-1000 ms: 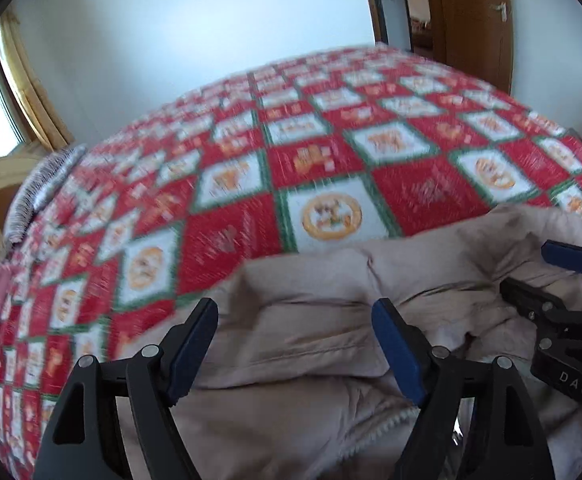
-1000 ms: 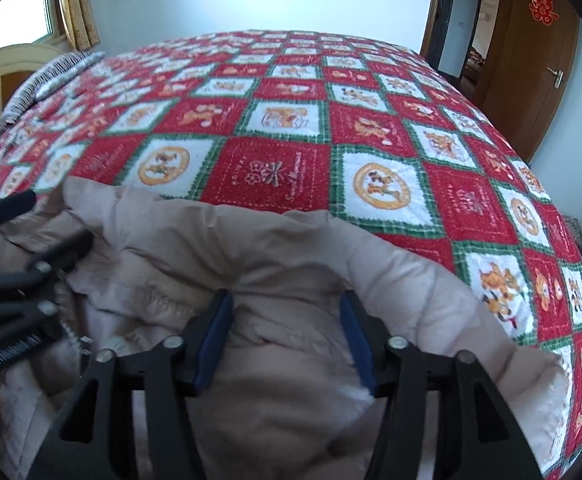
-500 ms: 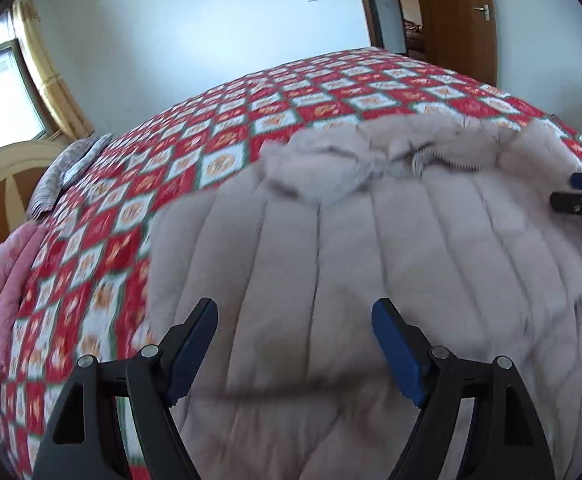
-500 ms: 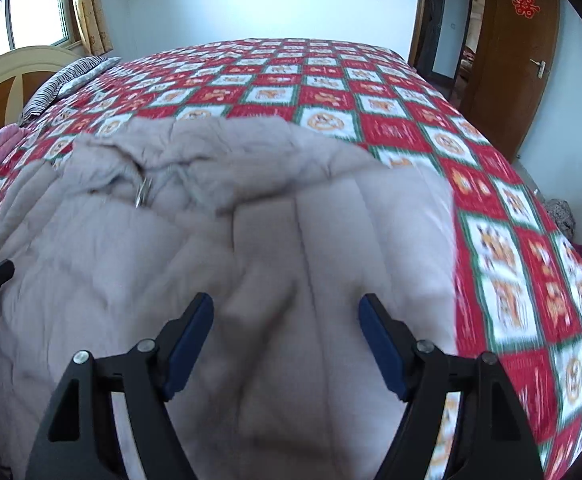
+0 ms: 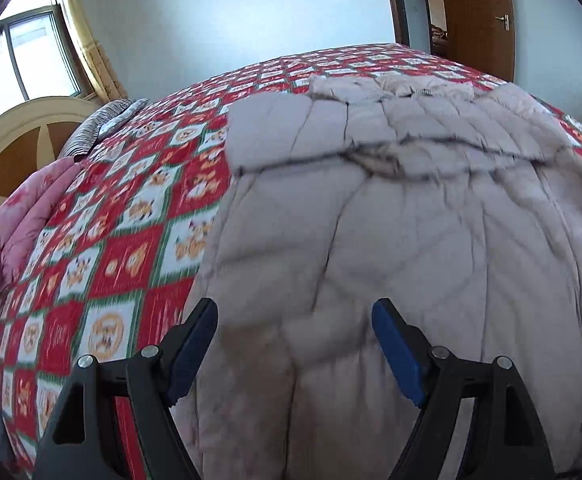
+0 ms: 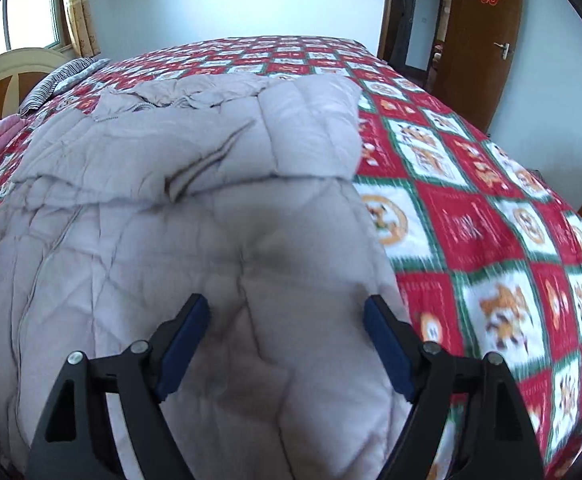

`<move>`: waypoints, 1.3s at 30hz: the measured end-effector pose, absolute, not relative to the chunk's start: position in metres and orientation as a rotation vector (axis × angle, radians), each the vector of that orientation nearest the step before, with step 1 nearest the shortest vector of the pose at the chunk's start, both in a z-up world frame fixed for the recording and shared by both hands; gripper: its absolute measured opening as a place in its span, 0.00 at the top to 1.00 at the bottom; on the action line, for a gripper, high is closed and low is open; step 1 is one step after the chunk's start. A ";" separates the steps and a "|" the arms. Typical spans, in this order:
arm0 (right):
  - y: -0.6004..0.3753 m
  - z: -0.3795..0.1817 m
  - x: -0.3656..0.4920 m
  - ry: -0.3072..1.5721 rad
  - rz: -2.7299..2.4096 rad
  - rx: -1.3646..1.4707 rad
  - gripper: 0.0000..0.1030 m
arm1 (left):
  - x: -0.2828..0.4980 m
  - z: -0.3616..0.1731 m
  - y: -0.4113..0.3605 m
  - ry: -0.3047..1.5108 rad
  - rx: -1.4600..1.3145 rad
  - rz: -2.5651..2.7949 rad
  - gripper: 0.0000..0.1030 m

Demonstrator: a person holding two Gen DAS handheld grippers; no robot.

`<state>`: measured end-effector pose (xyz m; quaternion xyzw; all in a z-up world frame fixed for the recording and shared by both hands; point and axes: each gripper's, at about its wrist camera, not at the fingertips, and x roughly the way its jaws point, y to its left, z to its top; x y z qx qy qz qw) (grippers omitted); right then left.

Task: Fold large clothes
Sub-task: 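Release the folded hem and smooth the jacket with both grippers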

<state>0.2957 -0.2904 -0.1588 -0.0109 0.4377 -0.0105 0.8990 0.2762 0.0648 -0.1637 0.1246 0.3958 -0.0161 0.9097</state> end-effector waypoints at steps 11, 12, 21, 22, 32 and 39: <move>-0.314 -0.167 0.212 0.898 -0.073 0.015 0.20 | 0.190 -0.174 0.081 0.781 0.232 -0.026 0.22; -0.317 -0.168 0.203 0.899 -0.076 0.026 0.20 | 0.184 -0.175 0.081 0.779 0.233 -0.032 0.22; -0.306 -0.181 0.152 0.906 -0.055 0.018 0.20 | 0.150 -0.191 0.082 0.767 0.255 -0.015 0.22; -0.305 -0.183 0.147 0.908 -0.054 0.019 0.20 | 0.147 -0.191 0.083 0.767 0.251 -0.014 0.22; -0.307 -0.189 0.127 0.916 -0.020 0.086 0.24 | 0.138 -0.182 0.110 0.771 0.091 0.011 0.12; -0.304 -0.193 0.124 0.912 0.027 0.137 0.42 | 0.139 -0.196 0.100 0.811 0.060 -0.053 0.13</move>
